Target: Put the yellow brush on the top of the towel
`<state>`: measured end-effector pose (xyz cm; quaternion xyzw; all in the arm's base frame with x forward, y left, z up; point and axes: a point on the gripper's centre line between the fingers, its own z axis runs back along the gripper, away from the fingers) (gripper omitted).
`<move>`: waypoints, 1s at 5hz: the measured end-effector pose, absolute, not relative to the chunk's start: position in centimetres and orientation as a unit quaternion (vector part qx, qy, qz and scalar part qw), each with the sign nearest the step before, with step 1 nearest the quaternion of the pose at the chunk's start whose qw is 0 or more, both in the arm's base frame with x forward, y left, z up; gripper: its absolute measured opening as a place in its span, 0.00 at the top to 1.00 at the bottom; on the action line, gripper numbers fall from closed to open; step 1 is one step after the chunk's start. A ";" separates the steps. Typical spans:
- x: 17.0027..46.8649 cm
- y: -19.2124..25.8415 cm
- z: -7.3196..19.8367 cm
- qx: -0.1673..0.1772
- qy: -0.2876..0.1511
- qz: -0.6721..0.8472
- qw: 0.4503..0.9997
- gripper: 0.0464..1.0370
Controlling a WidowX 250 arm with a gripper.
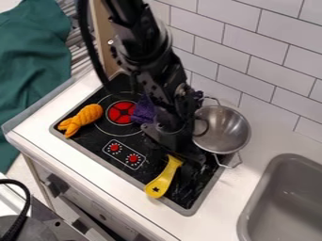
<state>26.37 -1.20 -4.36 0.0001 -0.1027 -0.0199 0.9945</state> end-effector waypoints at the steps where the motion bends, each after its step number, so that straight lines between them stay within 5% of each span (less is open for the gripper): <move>1: 27.1 -1.6 -4.5 0.004 -0.107 -0.023 0.994 0.11; 2: 26.5 -1.6 -4.5 0.009 -0.109 -0.009 0.994 0.29; 5: 23.4 -0.7 -0.6 0.031 -0.157 0.021 0.987 0.29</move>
